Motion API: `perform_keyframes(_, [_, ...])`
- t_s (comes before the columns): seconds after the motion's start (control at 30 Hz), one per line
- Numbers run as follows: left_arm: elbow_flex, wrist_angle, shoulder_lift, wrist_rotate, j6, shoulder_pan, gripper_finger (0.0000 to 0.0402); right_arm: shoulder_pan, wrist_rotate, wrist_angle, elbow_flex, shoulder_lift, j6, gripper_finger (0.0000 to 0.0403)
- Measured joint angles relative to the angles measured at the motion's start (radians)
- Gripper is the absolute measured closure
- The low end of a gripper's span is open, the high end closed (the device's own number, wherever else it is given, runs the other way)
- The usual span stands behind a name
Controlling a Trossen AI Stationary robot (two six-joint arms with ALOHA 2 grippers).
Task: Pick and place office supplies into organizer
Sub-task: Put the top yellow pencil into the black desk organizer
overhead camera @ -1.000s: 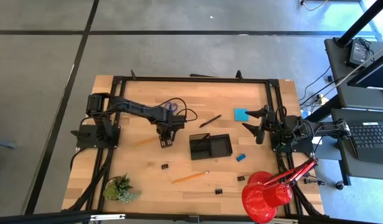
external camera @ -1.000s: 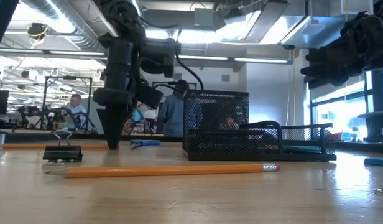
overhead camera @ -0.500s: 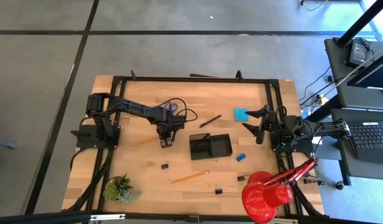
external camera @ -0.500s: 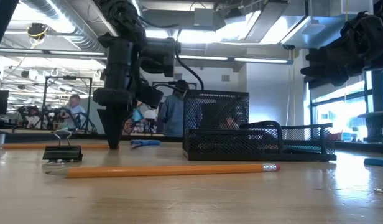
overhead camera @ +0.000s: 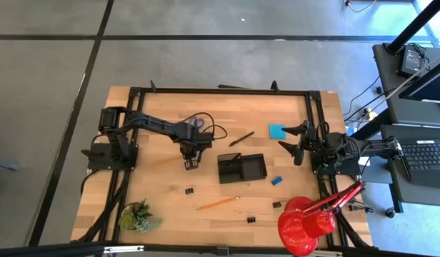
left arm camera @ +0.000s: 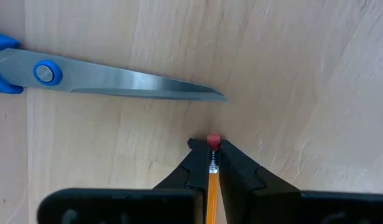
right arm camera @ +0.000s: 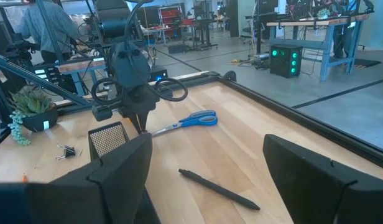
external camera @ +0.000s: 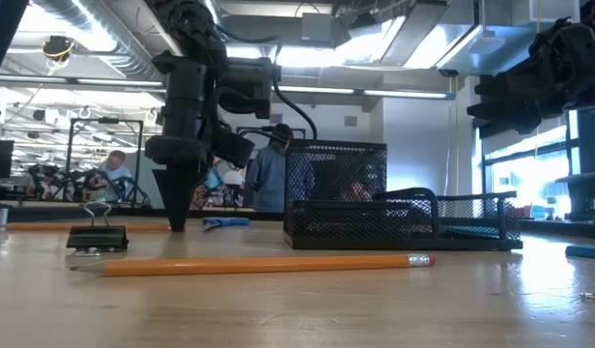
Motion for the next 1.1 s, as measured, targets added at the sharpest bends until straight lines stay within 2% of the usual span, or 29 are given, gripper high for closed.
perform_keyframes(0.43, [0.029, -0.048, -0.034, -0.001, 0.000, -0.001, 0.0385, 0.000, 0.000, 0.000, 0.000, 0.000, 0.000, 0.0092])
perform_keyframes(0.8, [0.044, -0.038, -0.236, 0.031, 0.000, -0.003, 0.0386, 0.000, 0.000, 0.000, 0.000, 0.000, 0.001, 0.0092])
perform_keyframes(0.93, [0.044, 0.051, -0.327, 0.045, 0.000, -0.003, 0.0386, 0.000, 0.000, 0.000, 0.000, 0.000, 0.002, 0.0092])
perform_keyframes(1.1, [0.045, 0.241, -0.425, 0.057, 0.012, -0.003, 0.0386, 0.000, 0.000, 0.000, 0.000, 0.000, 0.003, 0.0092])
